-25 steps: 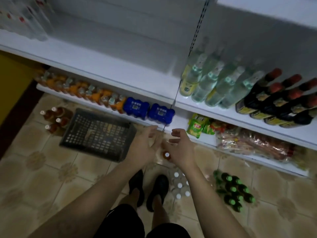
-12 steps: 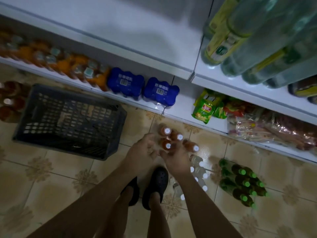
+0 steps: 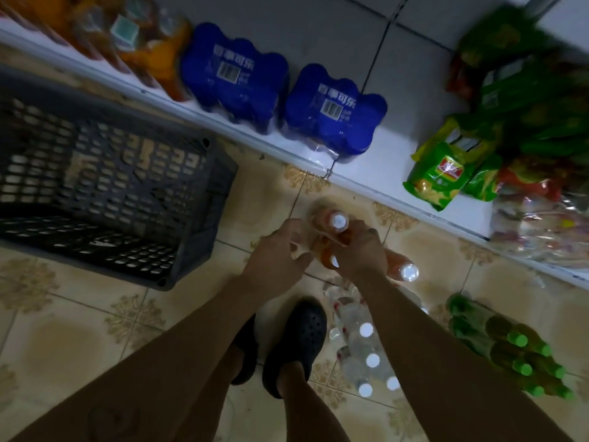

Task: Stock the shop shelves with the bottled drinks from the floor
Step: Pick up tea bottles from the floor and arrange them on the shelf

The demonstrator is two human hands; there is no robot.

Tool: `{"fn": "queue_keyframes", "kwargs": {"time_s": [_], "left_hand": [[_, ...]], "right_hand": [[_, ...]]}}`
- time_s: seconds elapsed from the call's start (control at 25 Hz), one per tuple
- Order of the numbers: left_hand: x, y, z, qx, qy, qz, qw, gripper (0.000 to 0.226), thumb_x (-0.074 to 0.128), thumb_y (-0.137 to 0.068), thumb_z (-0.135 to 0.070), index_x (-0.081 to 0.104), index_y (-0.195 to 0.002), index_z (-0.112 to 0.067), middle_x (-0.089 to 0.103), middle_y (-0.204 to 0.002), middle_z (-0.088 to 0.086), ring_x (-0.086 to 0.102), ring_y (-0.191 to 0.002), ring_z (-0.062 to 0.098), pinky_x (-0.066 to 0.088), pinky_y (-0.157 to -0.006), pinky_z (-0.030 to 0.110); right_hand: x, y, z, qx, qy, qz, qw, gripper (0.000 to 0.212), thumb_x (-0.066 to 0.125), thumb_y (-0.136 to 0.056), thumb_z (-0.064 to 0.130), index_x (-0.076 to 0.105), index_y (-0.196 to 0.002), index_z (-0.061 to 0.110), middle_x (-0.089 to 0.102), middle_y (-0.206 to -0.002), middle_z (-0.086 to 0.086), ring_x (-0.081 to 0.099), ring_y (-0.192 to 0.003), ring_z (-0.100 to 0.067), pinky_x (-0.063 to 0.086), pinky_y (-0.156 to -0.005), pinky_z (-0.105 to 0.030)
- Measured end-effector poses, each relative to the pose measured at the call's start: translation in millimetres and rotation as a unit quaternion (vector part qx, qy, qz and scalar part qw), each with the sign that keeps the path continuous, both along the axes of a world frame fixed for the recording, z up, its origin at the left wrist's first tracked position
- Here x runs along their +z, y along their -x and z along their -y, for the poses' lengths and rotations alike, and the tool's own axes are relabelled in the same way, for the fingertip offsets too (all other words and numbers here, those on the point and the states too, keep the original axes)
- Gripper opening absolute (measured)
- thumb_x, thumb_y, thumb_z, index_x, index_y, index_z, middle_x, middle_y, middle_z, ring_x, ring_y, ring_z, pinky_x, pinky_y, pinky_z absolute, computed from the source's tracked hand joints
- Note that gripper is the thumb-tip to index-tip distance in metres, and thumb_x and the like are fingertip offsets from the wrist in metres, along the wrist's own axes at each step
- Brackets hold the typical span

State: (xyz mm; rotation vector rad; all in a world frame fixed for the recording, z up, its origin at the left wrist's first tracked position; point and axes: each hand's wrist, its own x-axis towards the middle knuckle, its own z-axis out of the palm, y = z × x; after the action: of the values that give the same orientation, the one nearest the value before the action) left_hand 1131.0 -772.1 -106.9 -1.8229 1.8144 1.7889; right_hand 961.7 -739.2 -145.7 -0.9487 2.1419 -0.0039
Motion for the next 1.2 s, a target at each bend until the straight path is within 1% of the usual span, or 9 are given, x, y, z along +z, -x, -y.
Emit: {"fn": "queue_keyframes", "kwargs": {"time_s": [0.12, 0.24, 0.44, 0.56, 0.64, 0.76, 0.92, 1.04, 1.2], "left_hand": [[-39.9, 3.7, 2.9, 0.023, 0.001, 0.008, 1.000, 0.055, 0.070, -0.087, -0.024, 0.045, -0.136, -0.025, 0.057, -0.105, -0.011, 0.059, -0.099, 0.009, 0.045, -0.083, 0.021], [-66.1, 6.0, 3.2, 0.035, 0.003, 0.016, 0.999, 0.053, 0.070, -0.087, -0.025, 0.046, -0.135, -0.026, 0.057, -0.104, -0.013, 0.057, -0.094, 0.005, 0.043, -0.081, 0.017], [-83.7, 6.6, 4.4, 0.042, 0.004, 0.006, 0.999, 0.053, 0.068, -0.088, -0.026, 0.045, -0.136, -0.028, 0.057, -0.108, -0.013, 0.057, -0.099, 0.006, 0.049, -0.089, 0.026], [-73.6, 5.4, 7.1, 0.045, 0.001, 0.007, 0.999, 0.051, 0.067, -0.089, -0.026, 0.046, -0.135, -0.029, 0.058, -0.112, -0.011, 0.056, -0.102, 0.008, 0.053, -0.089, 0.033], [-56.8, 4.7, 7.9, 0.035, 0.006, 0.010, 0.999, 0.050, 0.067, -0.089, -0.025, 0.047, -0.134, -0.029, 0.058, -0.114, -0.010, 0.056, -0.103, 0.009, 0.053, -0.089, 0.033], [-16.0, 1.9, 7.6, 0.000, 0.027, 0.020, 0.999, 0.051, 0.067, -0.089, -0.024, 0.046, -0.135, -0.030, 0.055, -0.115, -0.011, 0.055, -0.104, 0.008, 0.046, -0.088, 0.023], [67.6, -8.3, -0.6, -0.018, 0.048, 0.025, 0.998, 0.059, 0.066, -0.088, -0.020, 0.040, -0.139, -0.029, 0.052, -0.128, -0.006, 0.052, -0.116, 0.012, 0.040, -0.093, 0.020], [141.3, -19.6, -6.7, -0.001, 0.088, 0.038, 0.995, 0.070, 0.068, -0.085, -0.021, 0.033, -0.146, -0.026, 0.048, -0.138, -0.001, 0.047, -0.124, 0.016, 0.038, -0.099, 0.025], [227.2, -35.9, -30.6, -0.048, 0.147, 0.062, 0.986, 0.083, 0.075, -0.078, -0.035, 0.030, -0.147, -0.026, 0.042, -0.142, 0.003, 0.042, -0.127, 0.024, 0.040, -0.104, 0.041]], "right_hand": [[-43.9, 6.0, 10.8, 0.019, -0.019, -0.030, 0.999, 0.065, 0.064, -0.088, 0.039, 0.037, -0.144, 0.023, 0.048, -0.137, -0.011, 0.053, -0.119, -0.036, 0.045, -0.088, -0.039], [-82.4, 9.5, 22.2, 0.061, -0.045, -0.033, 0.997, 0.071, 0.065, -0.088, 0.035, 0.031, -0.150, 0.025, 0.047, -0.140, -0.013, 0.050, -0.124, -0.037, 0.045, -0.098, -0.043], [-121.1, 12.5, 25.3, 0.056, -0.024, -0.046, 0.997, 0.056, 0.064, -0.089, 0.028, 0.040, -0.139, 0.021, 0.056, -0.126, -0.016, 0.057, -0.111, -0.037, 0.045, -0.091, -0.040], [-105.7, 14.5, 22.9, 0.035, 0.001, -0.023, 0.999, 0.058, 0.070, -0.085, 0.030, 0.047, -0.137, 0.018, 0.060, -0.123, -0.016, 0.059, -0.109, -0.035, 0.047, -0.091, -0.038], [-80.8, 14.0, 18.9, 0.019, 0.021, -0.012, 1.000, 0.053, 0.072, -0.083, 0.038, 0.055, -0.127, 0.013, 0.065, -0.112, -0.013, 0.062, -0.100, -0.033, 0.049, -0.084, -0.035], [-19.9, 7.8, 14.4, -0.004, 0.035, 0.007, 0.999, 0.045, 0.065, -0.079, 0.049, 0.063, -0.107, 0.013, 0.066, -0.089, -0.004, 0.063, -0.078, -0.022, 0.047, -0.065, -0.027], [84.8, -4.6, -1.6, -0.105, 0.054, 0.112, 0.987, 0.024, 0.075, -0.076, 0.043, 0.064, -0.084, 0.023, 0.066, -0.072, 0.005, 0.059, -0.058, -0.007, 0.048, -0.048, -0.016], [171.6, -14.0, -14.7, -0.138, 0.077, 0.148, 0.976, 0.035, 0.078, -0.069, 0.047, 0.069, -0.088, 0.019, 0.072, -0.069, -0.002, 0.070, -0.058, -0.022, 0.061, -0.059, -0.038], [288.2, -33.0, -23.5, -0.165, 0.085, 0.207, 0.961, 0.029, 0.081, -0.074, 0.041, 0.072, -0.089, 0.018, 0.073, -0.071, -0.005, 0.068, -0.048, -0.023, 0.059, -0.049, -0.037]]}}
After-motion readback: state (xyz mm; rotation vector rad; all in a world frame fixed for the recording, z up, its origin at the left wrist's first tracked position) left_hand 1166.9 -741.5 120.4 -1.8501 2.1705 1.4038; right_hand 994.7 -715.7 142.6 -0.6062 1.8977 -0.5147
